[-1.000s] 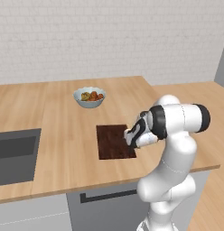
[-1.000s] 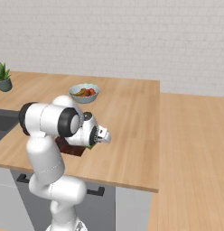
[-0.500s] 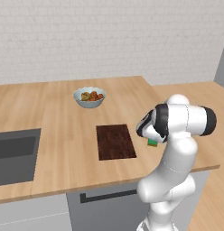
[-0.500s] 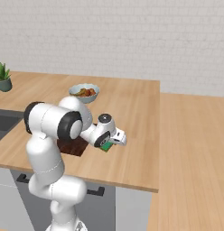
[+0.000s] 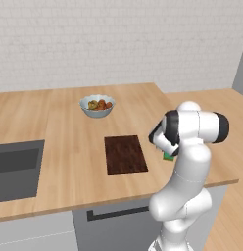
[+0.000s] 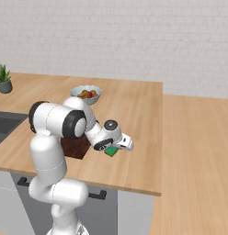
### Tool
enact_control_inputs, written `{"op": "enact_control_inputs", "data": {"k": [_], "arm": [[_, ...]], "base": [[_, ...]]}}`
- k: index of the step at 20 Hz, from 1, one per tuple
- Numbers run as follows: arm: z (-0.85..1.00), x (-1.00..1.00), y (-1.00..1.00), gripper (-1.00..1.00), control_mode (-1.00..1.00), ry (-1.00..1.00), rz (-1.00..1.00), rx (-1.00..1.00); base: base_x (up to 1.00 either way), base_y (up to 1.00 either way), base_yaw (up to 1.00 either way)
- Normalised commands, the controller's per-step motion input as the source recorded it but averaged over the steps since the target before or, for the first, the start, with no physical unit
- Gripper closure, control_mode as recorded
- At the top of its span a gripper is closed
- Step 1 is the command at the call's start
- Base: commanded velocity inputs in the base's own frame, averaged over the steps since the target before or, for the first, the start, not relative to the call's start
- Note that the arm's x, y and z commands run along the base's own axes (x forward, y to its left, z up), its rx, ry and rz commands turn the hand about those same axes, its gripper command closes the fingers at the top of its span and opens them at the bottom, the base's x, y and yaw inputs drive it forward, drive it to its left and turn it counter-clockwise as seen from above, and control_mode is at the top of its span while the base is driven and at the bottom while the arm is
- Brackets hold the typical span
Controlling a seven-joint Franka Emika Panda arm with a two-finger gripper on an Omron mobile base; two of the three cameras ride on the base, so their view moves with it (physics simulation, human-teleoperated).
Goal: Pick up the sponge from the counter and clean the cutting board by briefly scrubbing or pressing down on the cutting board. Once finished, release the sponge.
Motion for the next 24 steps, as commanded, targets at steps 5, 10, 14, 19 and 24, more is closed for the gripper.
{"op": "enact_control_inputs", "data": {"k": [5, 10, 14, 19, 24], "arm": [[-0.5, 0.0, 0.0, -1.0, -1.0, 0.0, 0.0, -0.03], [0.0, -0.01, 0.0, -1.0, -1.0, 0.0, 0.0, 0.0], [0.09, 0.0, 0.0, -1.0, -1.0, 0.02, 0.01, 0.0], [0.04, 0.01, 0.01, -1.0, -1.0, -0.03, 0.04, -0.02], [0.22, 0.0, 0.03, -1.0, -1.0, -0.19, 0.04, -0.03]], "base": [[0.0, 0.0, 0.0], [0.0, 0.0, 0.0], [0.0, 0.0, 0.0], [0.0, 0.0, 0.0], [0.0, 0.0, 0.0]]}}
